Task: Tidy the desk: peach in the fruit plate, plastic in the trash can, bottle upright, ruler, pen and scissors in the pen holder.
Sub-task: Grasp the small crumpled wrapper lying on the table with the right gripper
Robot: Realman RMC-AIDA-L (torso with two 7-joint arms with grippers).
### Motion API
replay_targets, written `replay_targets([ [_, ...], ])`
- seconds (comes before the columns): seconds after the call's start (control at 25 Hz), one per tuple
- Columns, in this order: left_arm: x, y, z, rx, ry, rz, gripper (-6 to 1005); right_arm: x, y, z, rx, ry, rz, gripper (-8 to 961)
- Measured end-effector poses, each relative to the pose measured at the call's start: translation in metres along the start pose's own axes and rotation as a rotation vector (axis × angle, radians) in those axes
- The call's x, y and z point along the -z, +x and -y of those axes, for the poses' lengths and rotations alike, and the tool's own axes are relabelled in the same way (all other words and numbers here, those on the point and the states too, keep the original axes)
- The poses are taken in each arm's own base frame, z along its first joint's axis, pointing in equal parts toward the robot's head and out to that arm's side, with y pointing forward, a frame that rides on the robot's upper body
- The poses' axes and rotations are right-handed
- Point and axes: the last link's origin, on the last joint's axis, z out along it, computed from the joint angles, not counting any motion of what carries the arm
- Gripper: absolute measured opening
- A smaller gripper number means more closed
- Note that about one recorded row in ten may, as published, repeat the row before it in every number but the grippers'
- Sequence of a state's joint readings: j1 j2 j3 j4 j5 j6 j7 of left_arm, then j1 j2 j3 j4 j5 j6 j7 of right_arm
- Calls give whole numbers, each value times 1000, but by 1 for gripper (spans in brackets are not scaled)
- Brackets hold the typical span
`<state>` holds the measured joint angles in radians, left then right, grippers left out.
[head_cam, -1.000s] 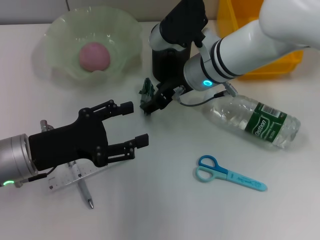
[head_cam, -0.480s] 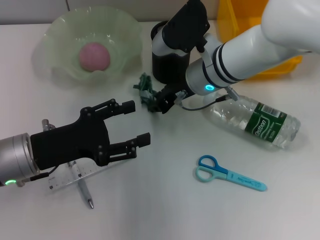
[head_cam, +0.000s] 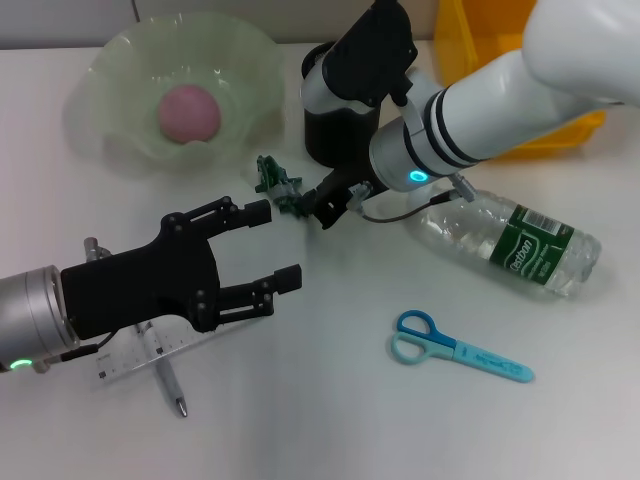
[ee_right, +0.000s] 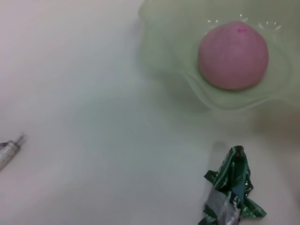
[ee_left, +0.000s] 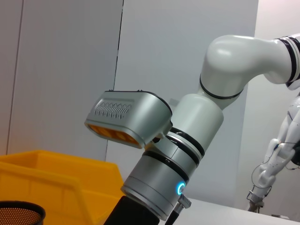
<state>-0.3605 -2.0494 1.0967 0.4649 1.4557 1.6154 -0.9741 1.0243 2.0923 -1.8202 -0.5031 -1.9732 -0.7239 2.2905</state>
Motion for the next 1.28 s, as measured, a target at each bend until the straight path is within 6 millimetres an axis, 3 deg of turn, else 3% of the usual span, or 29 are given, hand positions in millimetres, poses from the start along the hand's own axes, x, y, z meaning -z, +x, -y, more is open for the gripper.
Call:
replay_targets([
  [0.12,1,1,0,-2,-3,-1,818,1,0,-3,9,-11,14,29],
  [0.24,1,1,0,-3,-3,-1,818,3,0,-5,10,-25,23,0],
  [1.08,-3,9,6,-24,-10,-10,818,2,-4,-2,73,21,60,166],
  [1.28,-4,9,6,-27,-9,-14,818,-3,-2,-2,68,37,63,356],
])
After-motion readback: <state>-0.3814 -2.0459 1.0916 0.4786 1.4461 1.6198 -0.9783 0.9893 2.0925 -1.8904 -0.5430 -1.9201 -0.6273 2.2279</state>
